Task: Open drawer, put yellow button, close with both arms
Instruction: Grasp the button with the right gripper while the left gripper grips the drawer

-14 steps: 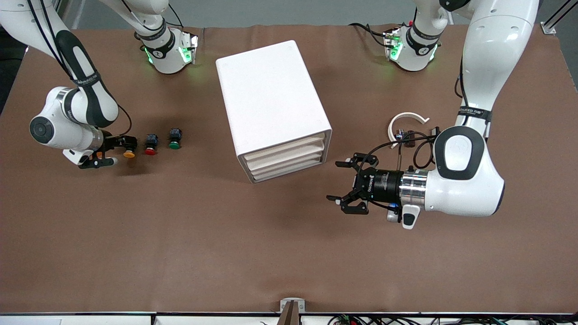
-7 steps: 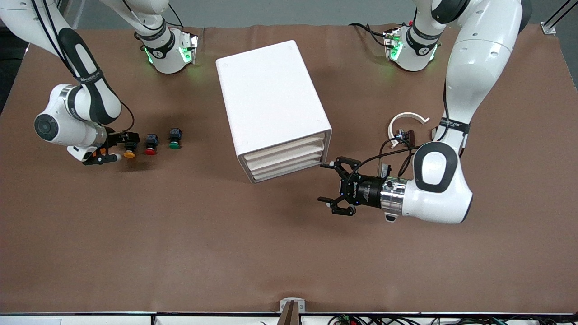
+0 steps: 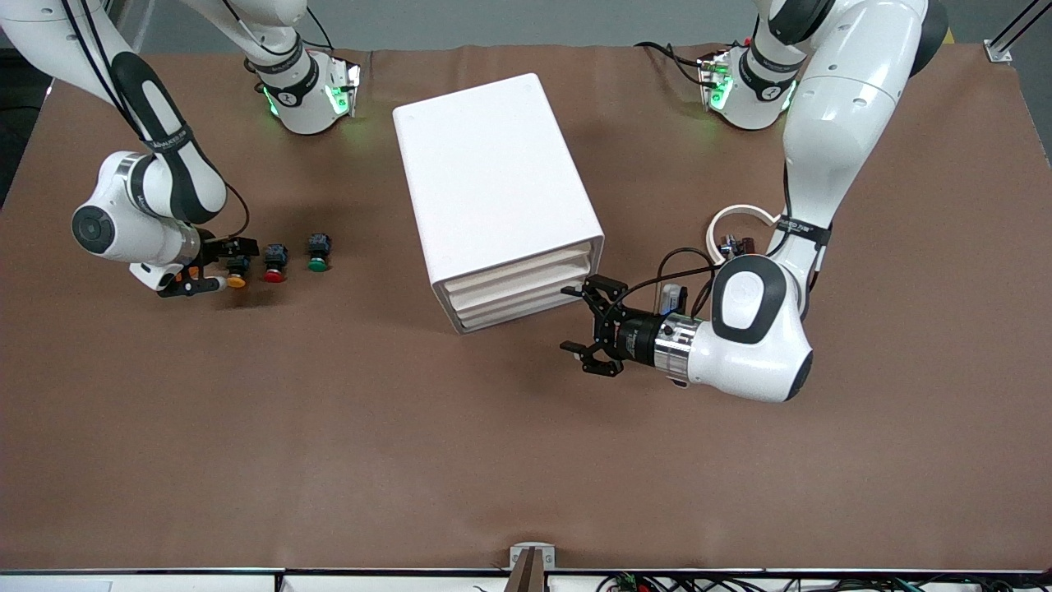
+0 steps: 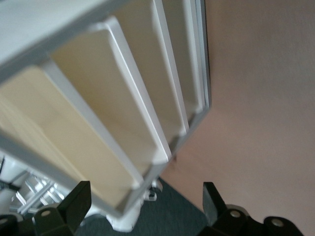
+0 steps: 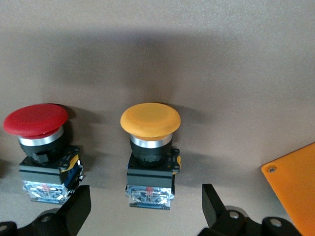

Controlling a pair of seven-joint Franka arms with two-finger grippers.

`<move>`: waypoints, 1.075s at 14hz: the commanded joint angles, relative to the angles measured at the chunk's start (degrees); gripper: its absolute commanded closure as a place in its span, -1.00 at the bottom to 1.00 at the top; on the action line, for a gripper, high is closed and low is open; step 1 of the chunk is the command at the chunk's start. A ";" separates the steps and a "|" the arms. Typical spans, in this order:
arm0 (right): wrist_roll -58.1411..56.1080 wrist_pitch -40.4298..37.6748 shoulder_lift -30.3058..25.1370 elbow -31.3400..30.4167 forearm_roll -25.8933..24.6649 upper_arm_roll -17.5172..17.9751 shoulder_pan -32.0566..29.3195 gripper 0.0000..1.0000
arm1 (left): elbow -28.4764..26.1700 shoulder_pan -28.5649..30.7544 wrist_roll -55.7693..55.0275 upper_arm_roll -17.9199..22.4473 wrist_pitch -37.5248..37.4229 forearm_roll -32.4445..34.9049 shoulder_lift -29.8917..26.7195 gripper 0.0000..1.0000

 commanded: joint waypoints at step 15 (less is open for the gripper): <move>-0.30 -3.23 -0.04 4.46 -1.04 0.94 1.82 0.95 | 2.20 -1.69 -2.80 2.57 -7.97 -4.41 2.50 -0.77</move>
